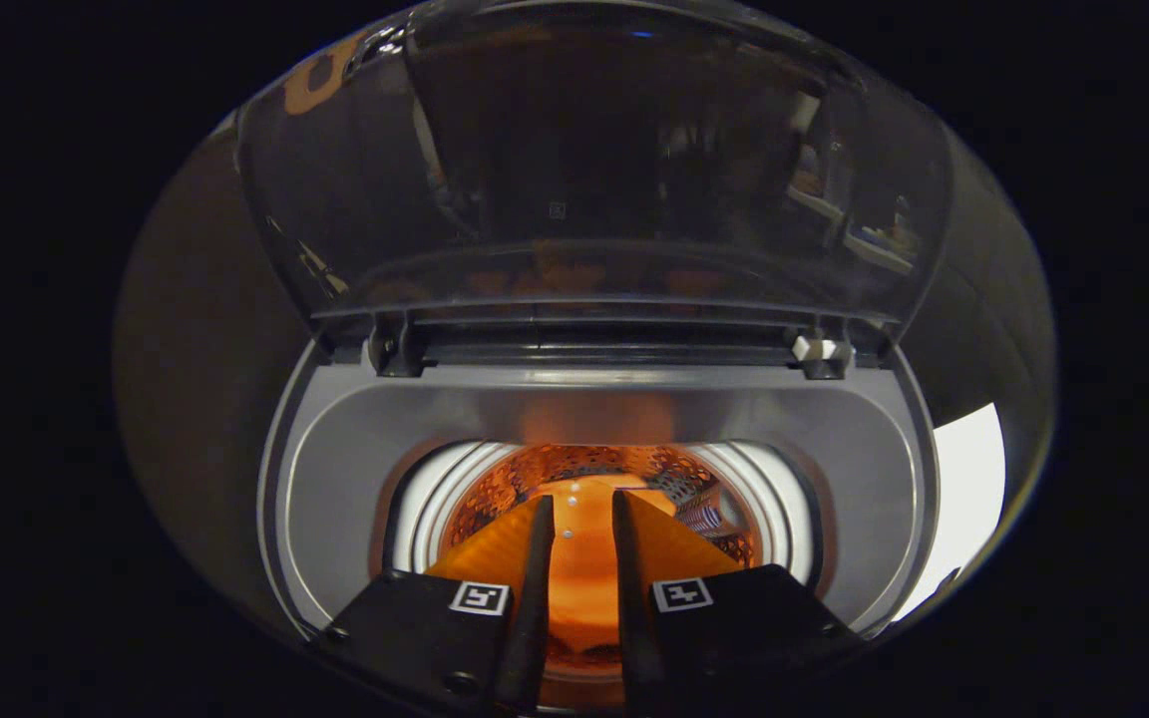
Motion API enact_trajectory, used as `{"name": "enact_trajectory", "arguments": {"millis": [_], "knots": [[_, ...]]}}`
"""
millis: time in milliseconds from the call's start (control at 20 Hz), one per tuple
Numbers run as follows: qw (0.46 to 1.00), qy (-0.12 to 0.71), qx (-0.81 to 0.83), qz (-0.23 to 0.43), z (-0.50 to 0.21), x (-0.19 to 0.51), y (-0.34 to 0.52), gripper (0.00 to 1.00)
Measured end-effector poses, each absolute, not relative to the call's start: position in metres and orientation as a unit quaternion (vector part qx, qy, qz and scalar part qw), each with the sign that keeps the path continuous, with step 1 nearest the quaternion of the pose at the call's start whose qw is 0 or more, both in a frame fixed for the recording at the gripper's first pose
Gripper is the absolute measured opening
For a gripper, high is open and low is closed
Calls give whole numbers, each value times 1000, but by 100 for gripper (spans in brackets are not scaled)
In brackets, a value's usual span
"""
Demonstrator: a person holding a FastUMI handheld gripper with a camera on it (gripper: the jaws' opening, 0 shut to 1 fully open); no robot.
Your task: Put the clothes into the washing machine and then close the washing machine lid.
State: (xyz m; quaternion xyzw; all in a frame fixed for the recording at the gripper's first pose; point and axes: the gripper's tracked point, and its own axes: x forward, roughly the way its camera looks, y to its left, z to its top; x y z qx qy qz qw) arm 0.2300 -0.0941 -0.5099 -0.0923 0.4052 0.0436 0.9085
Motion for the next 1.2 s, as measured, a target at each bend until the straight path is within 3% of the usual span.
{"name": "enact_trajectory", "arguments": {"millis": [50, 100, 400, 1200], "knots": [[910, 402, -85, 42, -503, 228, -95, 42], [913, 398, -78, 41, -496, 224, -97, 54], [928, 367, -63, 11, -460, 204, -110, 100], [978, 155, 41, -130, -256, 181, -119, 99]]}}
